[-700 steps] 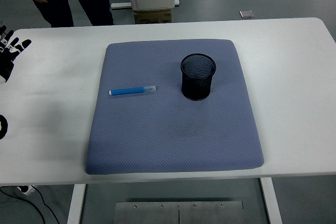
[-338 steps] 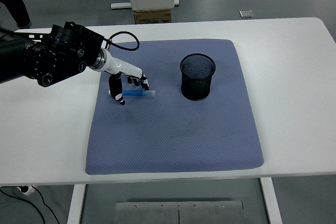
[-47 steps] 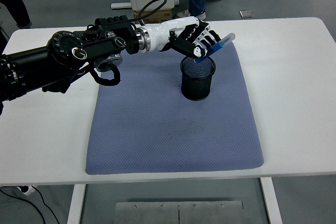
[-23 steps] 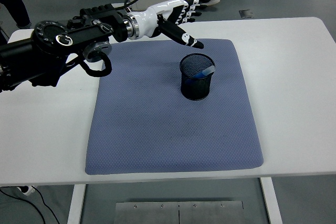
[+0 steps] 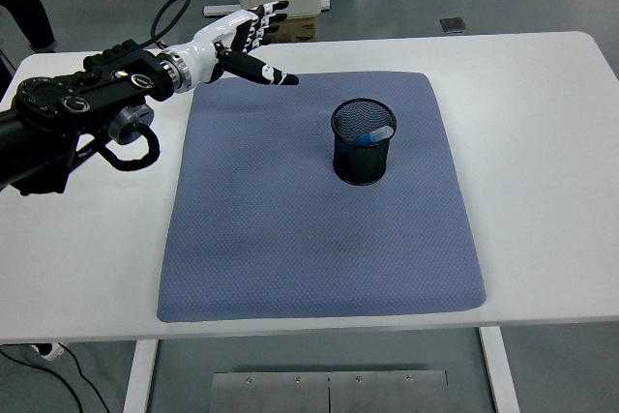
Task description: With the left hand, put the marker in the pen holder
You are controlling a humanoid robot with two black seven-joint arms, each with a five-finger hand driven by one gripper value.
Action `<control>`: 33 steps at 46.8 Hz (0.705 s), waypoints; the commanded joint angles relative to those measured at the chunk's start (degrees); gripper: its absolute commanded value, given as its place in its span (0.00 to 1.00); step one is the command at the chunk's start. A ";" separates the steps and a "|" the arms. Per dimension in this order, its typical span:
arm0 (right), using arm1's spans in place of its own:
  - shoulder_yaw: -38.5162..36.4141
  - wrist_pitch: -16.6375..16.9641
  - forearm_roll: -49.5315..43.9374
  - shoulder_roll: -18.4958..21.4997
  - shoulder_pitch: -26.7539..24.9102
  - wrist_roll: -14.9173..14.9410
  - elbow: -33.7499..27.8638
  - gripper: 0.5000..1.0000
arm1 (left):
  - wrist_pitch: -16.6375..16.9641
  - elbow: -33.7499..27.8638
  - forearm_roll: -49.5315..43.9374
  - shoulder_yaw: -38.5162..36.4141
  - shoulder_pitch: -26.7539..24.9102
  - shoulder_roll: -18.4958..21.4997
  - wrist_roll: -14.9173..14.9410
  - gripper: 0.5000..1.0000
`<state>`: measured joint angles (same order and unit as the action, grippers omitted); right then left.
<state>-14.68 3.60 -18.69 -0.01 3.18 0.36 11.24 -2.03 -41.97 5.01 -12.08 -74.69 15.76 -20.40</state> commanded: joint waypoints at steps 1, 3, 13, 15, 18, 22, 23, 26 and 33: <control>-0.08 0.00 -0.03 0.01 -0.01 -0.01 0.01 1.00 | 0.01 0.39 0.09 1.44 1.91 1.11 -3.67 1.00; 0.00 0.00 -0.03 0.01 -0.01 -0.01 0.01 1.00 | -0.17 0.48 0.17 2.49 2.44 2.60 -5.34 1.00; 0.00 0.00 -0.03 0.01 -0.01 -0.01 0.01 1.00 | -2.28 0.83 -4.30 11.80 5.60 4.10 -5.61 1.00; 0.00 0.00 -0.03 0.01 -0.01 -0.01 0.01 1.00 | -2.28 0.92 -5.88 13.82 6.92 4.10 -5.70 1.00; 0.00 0.00 -0.03 0.01 -0.01 -0.01 0.01 1.00 | -2.28 0.92 -7.56 16.46 8.68 4.10 -5.79 1.00; 0.00 0.00 0.06 0.01 -0.01 -0.01 0.01 1.00 | -2.28 0.83 -9.14 20.15 11.23 4.10 -6.05 1.00; 0.00 0.00 0.06 0.01 -0.01 -0.01 0.01 1.00 | -2.28 0.83 -9.66 21.12 11.76 4.10 -6.05 1.00; 0.00 0.00 -0.03 0.01 -0.01 -0.01 0.01 1.00 | -2.28 0.83 -10.98 23.84 13.42 4.19 -6.05 1.00; 0.00 0.00 0.06 0.01 -0.01 -0.01 0.01 1.00 | -3.07 0.92 -11.96 29.65 18.87 4.98 -5.70 1.00</control>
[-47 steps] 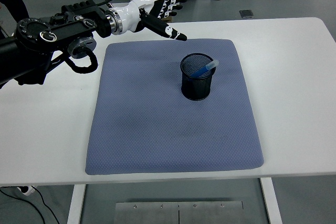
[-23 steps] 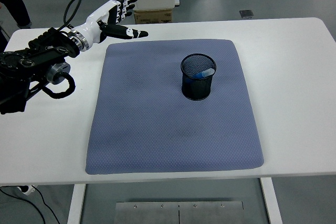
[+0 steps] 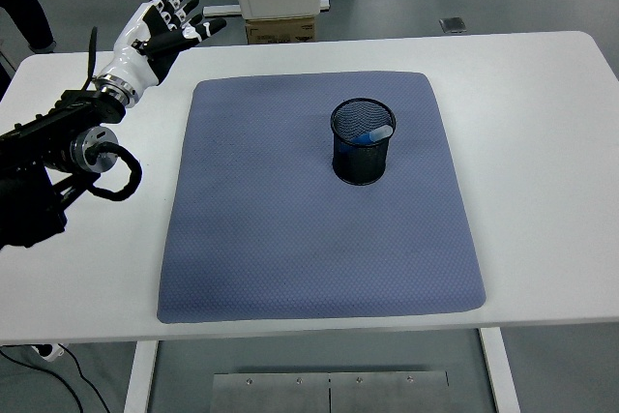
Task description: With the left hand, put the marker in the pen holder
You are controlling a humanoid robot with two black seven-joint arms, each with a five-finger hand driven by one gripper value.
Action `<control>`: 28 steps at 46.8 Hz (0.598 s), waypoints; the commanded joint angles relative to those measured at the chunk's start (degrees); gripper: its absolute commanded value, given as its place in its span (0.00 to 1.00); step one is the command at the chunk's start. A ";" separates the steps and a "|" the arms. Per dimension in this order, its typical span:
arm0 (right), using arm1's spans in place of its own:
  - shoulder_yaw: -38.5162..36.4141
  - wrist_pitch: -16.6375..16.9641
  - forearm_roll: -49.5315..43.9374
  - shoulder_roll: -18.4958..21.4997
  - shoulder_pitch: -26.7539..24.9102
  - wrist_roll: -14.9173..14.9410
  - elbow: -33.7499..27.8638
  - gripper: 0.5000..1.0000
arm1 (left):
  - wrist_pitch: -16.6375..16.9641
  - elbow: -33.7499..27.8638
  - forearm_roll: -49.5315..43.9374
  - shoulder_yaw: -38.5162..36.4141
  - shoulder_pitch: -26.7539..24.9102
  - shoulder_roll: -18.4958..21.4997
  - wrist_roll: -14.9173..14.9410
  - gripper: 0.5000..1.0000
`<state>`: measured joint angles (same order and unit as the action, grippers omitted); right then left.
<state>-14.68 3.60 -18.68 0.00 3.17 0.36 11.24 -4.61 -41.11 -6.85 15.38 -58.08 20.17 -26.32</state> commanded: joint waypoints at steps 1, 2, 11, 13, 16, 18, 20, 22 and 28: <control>0.00 0.00 -0.04 0.00 -0.01 -0.01 0.01 1.00 | -0.83 0.06 -0.18 3.16 3.06 0.83 0.39 1.00; 0.00 0.00 -0.04 0.00 -0.01 -0.01 0.01 1.00 | -1.18 0.06 -0.36 4.13 3.93 1.19 0.56 1.00; 0.00 0.00 -0.04 0.00 -0.01 -0.01 0.01 1.00 | -2.77 0.06 -3.09 11.60 10.00 4.70 8.03 1.00; 0.00 0.00 -0.04 0.00 -0.01 -0.01 0.01 1.00 | -2.86 0.06 -3.09 12.13 10.62 5.40 9.17 1.00; -0.09 0.00 -0.04 0.00 -0.01 -0.01 0.01 1.00 | -3.91 0.06 -3.09 12.40 11.41 6.20 9.70 1.00; -0.09 0.00 -0.04 0.00 -0.01 -0.01 0.01 1.00 | -4.79 0.06 -3.09 12.40 11.68 6.81 9.79 1.00; -0.09 0.00 -0.04 0.00 -0.01 -0.01 0.01 1.00 | -5.67 0.06 -3.09 12.40 11.68 7.43 9.79 1.00; 0.00 0.00 -0.04 0.00 -0.01 -0.01 0.01 1.00 | -6.54 0.06 -3.09 12.40 11.68 8.22 9.79 1.00; 0.00 0.00 -0.04 0.00 -0.01 -0.01 0.01 1.00 | -9.18 0.06 -3.17 12.57 11.68 10.50 9.79 1.00</control>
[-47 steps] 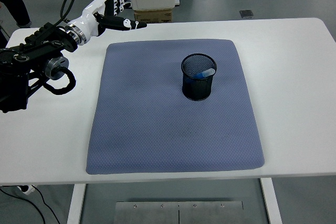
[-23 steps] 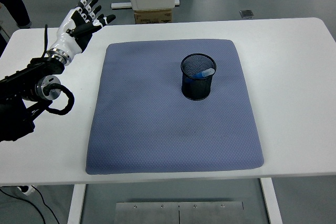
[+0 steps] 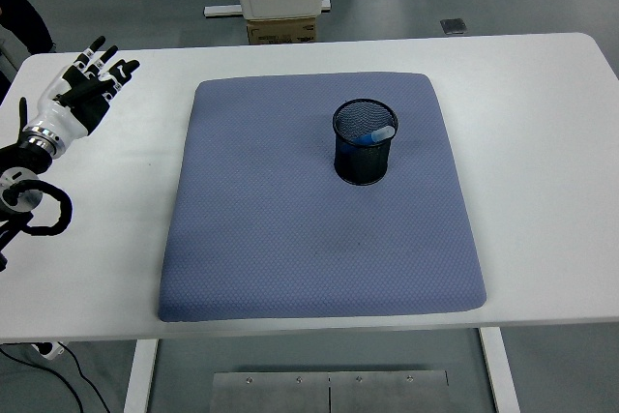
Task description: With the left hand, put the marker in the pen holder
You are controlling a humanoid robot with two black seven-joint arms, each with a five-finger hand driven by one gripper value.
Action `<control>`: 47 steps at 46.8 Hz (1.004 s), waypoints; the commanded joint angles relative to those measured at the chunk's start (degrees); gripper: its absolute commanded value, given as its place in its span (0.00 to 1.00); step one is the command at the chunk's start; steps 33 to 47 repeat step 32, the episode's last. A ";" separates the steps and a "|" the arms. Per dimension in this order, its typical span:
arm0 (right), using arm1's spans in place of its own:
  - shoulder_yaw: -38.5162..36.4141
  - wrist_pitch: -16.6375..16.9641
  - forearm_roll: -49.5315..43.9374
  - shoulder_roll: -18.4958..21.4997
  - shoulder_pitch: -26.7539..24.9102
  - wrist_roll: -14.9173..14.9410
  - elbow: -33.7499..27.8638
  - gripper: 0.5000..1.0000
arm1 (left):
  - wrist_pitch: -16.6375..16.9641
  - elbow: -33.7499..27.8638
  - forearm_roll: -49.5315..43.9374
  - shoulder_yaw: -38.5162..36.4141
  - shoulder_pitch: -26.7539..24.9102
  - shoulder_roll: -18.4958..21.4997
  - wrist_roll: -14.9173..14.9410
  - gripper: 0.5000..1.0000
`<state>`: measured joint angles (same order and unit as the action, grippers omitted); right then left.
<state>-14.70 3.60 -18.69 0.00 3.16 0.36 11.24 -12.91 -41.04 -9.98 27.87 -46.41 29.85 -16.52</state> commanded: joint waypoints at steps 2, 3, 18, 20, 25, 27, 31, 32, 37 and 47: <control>0.02 0.00 -0.03 0.00 0.00 -0.01 0.01 1.00 | -1.33 0.00 -0.04 0.43 0.00 1.17 0.00 1.00; -0.07 0.00 0.06 0.00 0.00 -0.01 0.01 1.00 | -1.41 0.00 -0.04 0.60 0.00 1.26 0.00 1.00; -0.07 0.00 0.06 0.00 -1.49 -0.18 0.01 1.00 | -1.15 0.00 -0.21 1.66 0.09 1.44 -0.09 1.00; -0.07 0.00 0.06 0.00 -2.54 -0.18 0.01 1.00 | -1.15 0.09 -0.21 1.75 0.09 1.52 -0.09 1.00; 0.02 -0.09 -0.20 0.00 -2.81 0.08 0.10 1.00 | -1.15 0.61 -0.13 1.75 0.09 1.52 -0.09 1.00; 0.11 0.00 -0.20 0.00 -2.81 0.08 0.19 1.00 | -1.15 0.70 -0.13 1.66 0.09 1.44 -0.09 1.00; 0.02 0.00 -0.20 0.00 -2.81 0.08 0.28 1.00 | -1.15 0.70 -0.13 1.75 0.53 1.44 -0.18 1.00; 0.02 0.00 -0.03 0.00 -2.81 0.17 0.28 1.00 | -1.15 0.70 -0.13 1.75 0.62 1.52 -0.27 1.00; 0.02 0.00 -0.03 0.00 -2.81 0.17 0.28 1.00 | -1.15 0.70 -0.13 1.75 0.62 1.52 -0.27 1.00; 0.02 0.00 -0.03 0.00 -2.81 0.17 0.28 1.00 | -1.15 0.70 -0.13 1.75 0.62 1.52 -0.27 1.00</control>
